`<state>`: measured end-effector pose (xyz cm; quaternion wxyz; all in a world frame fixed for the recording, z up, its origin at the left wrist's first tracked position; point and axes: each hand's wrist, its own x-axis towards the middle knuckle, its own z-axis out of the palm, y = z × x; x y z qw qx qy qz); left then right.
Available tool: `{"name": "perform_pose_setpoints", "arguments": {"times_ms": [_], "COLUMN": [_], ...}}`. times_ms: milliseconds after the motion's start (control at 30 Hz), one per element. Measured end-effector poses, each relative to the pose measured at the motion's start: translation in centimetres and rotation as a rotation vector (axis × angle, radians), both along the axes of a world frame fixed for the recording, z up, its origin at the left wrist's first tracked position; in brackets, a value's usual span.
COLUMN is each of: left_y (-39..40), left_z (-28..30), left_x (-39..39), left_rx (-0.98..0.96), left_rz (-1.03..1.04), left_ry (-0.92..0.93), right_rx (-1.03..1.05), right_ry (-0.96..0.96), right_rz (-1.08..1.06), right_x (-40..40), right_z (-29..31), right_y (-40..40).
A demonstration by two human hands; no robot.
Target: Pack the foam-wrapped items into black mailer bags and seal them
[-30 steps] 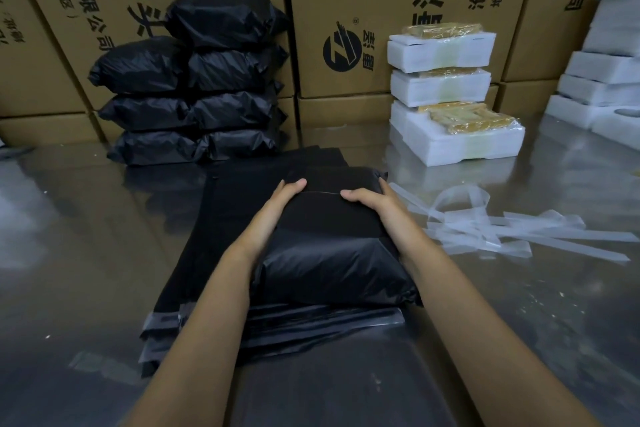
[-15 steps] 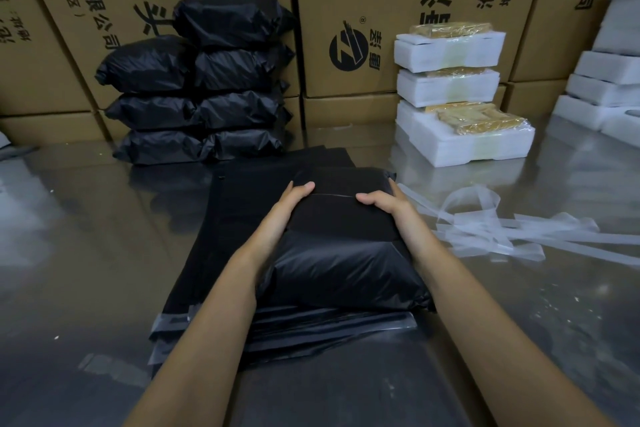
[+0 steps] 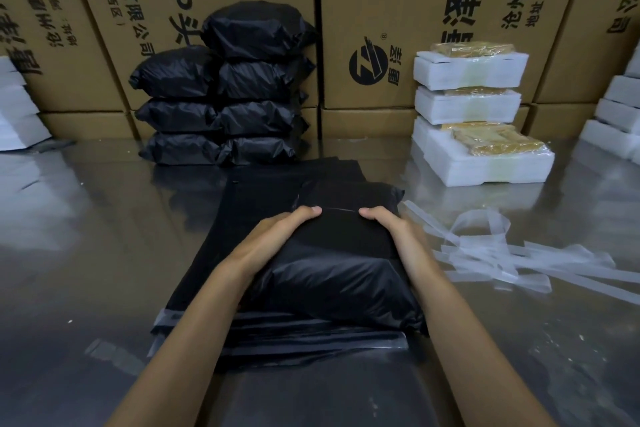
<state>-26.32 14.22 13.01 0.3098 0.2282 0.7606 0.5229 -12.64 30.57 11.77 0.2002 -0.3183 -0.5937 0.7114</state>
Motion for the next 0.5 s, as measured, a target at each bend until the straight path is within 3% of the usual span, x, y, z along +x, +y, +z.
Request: {"name": "perform_pose_setpoints", "arguments": {"times_ms": [233, 367, 500], "left_y": [-0.1, 0.5, 1.0], "left_z": [0.4, -0.2, -0.9], "left_x": [0.2, 0.5, 0.4], "left_rx": [0.249, 0.398, 0.512], "left_rz": [-0.198, -0.093, 0.026], "left_ry": [-0.062, -0.137, -0.276], "right_rx": [0.108, 0.100, 0.003], "right_ry": [0.291, 0.225, 0.068], "right_rz": [0.011, 0.089, 0.358], "right_x": [0.8, 1.6, 3.5], "right_z": [1.1, 1.5, 1.9], "right_y": [-0.2, 0.4, 1.5]}}
